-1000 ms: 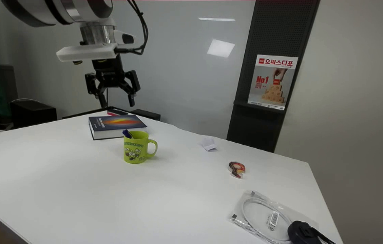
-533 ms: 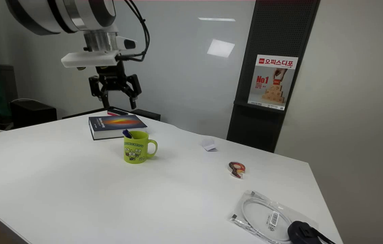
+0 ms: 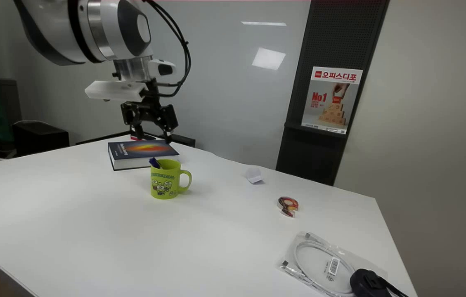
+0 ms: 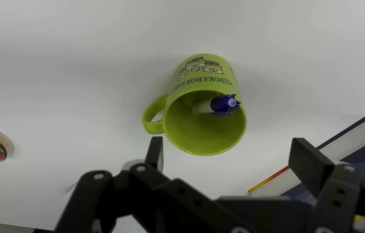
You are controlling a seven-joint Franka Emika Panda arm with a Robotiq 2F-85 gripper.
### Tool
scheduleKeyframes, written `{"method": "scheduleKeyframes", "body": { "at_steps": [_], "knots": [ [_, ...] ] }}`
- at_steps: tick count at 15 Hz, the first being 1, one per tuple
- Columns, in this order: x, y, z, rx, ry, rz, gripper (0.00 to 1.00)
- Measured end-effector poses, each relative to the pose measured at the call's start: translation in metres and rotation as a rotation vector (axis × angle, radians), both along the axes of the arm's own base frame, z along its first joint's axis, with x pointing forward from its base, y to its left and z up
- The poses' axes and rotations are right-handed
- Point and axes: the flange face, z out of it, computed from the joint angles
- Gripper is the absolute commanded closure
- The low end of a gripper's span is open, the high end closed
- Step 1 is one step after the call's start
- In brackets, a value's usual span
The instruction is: Remove the marker from the mug cup
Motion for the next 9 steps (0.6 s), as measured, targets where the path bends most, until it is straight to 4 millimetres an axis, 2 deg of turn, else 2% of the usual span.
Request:
{"method": "scheduleKeyframes", "body": {
  "at_steps": [7,8,9],
  "knots": [
    [0.003,-0.001,-0.030,0.001,0.041,-0.069,0.00],
    [0.004,0.000,-0.032,0.002,0.045,-0.074,0.25],
    [0.004,0.001,-0.035,0.004,0.049,-0.078,0.26]
  ]
}}
